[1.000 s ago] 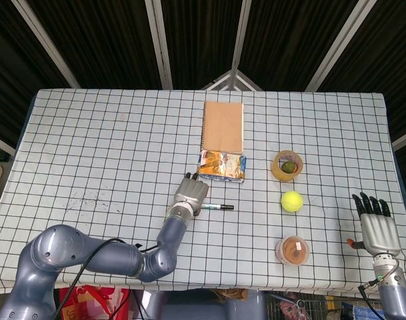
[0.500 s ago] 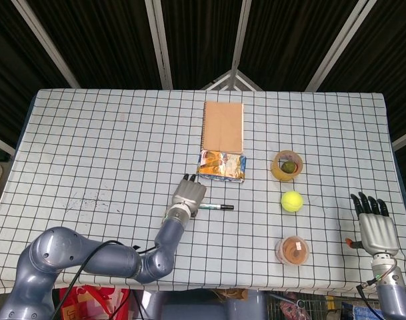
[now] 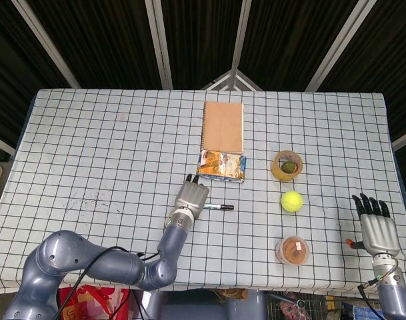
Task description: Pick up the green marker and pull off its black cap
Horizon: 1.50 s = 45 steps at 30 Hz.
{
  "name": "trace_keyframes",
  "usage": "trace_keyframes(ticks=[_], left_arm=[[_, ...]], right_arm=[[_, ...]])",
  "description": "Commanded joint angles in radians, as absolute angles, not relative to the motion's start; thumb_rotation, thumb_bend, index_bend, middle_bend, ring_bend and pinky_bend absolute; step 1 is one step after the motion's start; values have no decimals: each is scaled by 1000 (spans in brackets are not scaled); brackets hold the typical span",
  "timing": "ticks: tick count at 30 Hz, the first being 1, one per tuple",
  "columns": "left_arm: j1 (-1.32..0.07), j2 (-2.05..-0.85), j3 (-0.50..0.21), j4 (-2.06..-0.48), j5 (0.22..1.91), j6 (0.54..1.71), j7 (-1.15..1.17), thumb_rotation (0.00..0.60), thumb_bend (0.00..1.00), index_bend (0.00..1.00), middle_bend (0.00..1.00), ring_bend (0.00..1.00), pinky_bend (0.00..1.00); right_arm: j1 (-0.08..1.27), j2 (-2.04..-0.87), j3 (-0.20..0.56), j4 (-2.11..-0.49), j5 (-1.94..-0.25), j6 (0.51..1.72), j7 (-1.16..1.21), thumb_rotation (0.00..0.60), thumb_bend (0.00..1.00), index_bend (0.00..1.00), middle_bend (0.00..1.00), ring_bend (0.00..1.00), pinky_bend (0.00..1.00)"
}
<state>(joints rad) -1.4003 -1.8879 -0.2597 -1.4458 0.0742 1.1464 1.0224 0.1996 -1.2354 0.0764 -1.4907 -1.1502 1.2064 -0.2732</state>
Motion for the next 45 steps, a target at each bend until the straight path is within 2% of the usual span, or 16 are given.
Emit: trace_keyframes(ticks=[1,6,10,18,30,45], left_arm=[[-1395,-1893,-265,-1467,117,1194,1035,600,467,370,345,0,0],[-1380,-1891,-282,-1483,133,1224,1044,600,467,361,463,5,0],[-1372,-1898,-289,-1472,144,1227,1059,600,467,360,538,50,0],[-1360,-1907,-317,-1453,151,1203,1077,600,467,359,612,114,0],[-1349,-1918,-348,-1440,78,1135,1112,600,347,377,632,135,5],[-1341,-1961,-355,-1392,84,1141,1111,600,380,422,651,158,17]], right_arm=[[198,-1242,75,-1476,-1156,1201,-259,600,77,0,0,0,0],[195,-1244,75,-1464,-1162,1200,-241,600,77,0,0,0,0],[191,-1241,75,-1461,-1168,1205,-233,600,77,0,0,0,0],[187,-1240,74,-1458,-1167,1202,-228,600,77,0,0,0,0],[185,-1242,74,-1447,-1167,1194,-222,600,77,0,0,0,0],[182,-1253,73,-1420,-1169,1182,-206,600,77,0,0,0,0]])
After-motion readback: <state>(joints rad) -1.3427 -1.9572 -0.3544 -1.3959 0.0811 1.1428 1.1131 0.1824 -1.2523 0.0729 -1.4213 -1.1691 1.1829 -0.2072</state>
